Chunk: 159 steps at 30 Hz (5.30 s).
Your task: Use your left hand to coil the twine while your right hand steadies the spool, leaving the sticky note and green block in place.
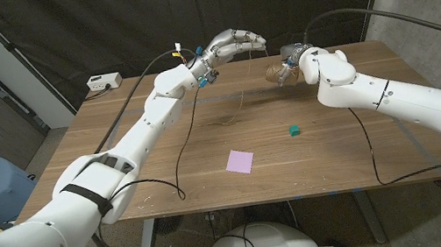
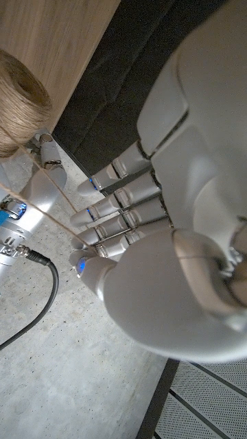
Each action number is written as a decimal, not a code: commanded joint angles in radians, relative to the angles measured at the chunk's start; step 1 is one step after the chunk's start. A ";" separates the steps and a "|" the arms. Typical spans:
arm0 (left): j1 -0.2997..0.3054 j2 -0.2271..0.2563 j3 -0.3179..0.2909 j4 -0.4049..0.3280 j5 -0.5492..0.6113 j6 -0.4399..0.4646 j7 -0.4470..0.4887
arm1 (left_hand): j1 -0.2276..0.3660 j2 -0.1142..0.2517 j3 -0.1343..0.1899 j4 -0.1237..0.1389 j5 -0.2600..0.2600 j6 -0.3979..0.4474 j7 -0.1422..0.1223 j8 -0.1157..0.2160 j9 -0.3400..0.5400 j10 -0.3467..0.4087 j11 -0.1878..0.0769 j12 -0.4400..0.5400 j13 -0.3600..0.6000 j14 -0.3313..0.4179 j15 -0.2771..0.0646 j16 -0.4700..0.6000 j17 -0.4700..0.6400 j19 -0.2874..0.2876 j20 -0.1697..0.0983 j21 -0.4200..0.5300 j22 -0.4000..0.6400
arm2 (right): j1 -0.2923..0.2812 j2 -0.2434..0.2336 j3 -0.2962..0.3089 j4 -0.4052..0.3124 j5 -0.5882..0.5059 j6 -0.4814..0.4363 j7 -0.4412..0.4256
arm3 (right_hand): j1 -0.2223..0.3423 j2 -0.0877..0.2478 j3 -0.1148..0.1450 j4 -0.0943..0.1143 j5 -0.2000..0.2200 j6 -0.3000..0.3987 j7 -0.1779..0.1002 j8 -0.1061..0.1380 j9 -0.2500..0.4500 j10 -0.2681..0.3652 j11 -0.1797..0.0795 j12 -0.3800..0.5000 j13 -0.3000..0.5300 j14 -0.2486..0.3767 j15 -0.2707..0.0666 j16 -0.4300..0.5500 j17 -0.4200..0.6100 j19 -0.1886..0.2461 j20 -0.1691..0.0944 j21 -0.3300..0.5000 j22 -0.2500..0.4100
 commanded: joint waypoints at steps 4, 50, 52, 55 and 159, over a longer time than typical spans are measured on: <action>-0.028 -0.033 -0.004 0.068 0.008 -0.034 0.007 | -0.001 0.004 -0.001 -0.001 0.006 0.003 -0.003 -0.005 0.004 0.008 0.001 -0.004 0.005 0.006 -0.001 -0.007 0.005 -0.004 -0.002 0.008 0.001 | -0.019 -0.016 -0.009 -0.033 -0.010 0.017 0.021 | 0.106 0.132 -0.007 0.002 0.004 0.171 -0.163 0.008 0.003 0.184 -0.171 0.004 0.006 0.043 -0.170 -0.004 0.002 0.011 -0.013 -0.002 0.003; -0.077 -0.068 -0.038 0.168 0.006 -0.051 0.011 | 0.008 0.006 -0.002 -0.004 0.013 -0.010 -0.002 -0.015 0.005 -0.001 0.002 -0.025 0.017 -0.001 0.002 -0.014 0.012 -0.017 0.001 0.012 0.001 | -0.074 -0.042 -0.007 -0.123 -0.052 0.083 0.043 | 0.110 0.141 -0.020 0.003 0.003 0.176 -0.164 0.009 0.003 0.189 -0.172 0.000 0.009 0.052 -0.171 -0.012 0.011 0.017 -0.013 -0.001 0.003; -0.082 -0.068 -0.040 0.176 0.007 -0.056 0.013 | 0.007 0.008 -0.002 -0.003 0.013 -0.013 -0.002 -0.017 0.006 -0.001 0.003 -0.025 0.017 -0.002 0.002 -0.014 0.013 -0.018 0.002 0.012 0.001 | -0.077 -0.045 -0.005 -0.131 -0.053 0.085 0.045 | 0.111 0.140 -0.020 0.002 0.003 0.176 -0.164 0.009 0.003 0.189 -0.171 -0.001 0.008 0.052 -0.171 -0.013 0.011 0.017 -0.013 -0.001 0.003; -0.090 -0.070 -0.043 0.190 0.009 -0.064 0.015 | 0.008 0.007 -0.003 -0.003 0.013 -0.012 -0.002 -0.017 0.006 0.001 0.002 -0.026 0.017 -0.002 0.002 -0.014 0.013 -0.020 0.003 0.012 0.001 | -0.082 -0.053 -0.003 -0.146 -0.056 0.086 0.049 | 0.111 0.140 -0.021 0.002 0.003 0.176 -0.164 0.009 0.003 0.189 -0.173 -0.001 0.008 0.054 -0.172 -0.013 0.011 0.017 -0.013 -0.001 0.003; -0.296 -0.174 -0.014 0.587 0.100 0.089 0.213 | 0.006 0.009 -0.014 -0.001 0.020 -0.015 -0.003 -0.028 0.009 0.007 0.005 -0.059 0.035 -0.005 0.005 -0.029 0.022 -0.042 0.009 0.022 0.000 | -0.243 -0.243 0.264 -0.494 0.161 0.279 -0.012 | 0.120 0.150 -0.043 0.002 0.004 0.184 -0.165 0.008 0.001 0.201 -0.168 -0.010 0.018 0.068 -0.170 -0.038 0.027 0.015 -0.018 -0.003 0.004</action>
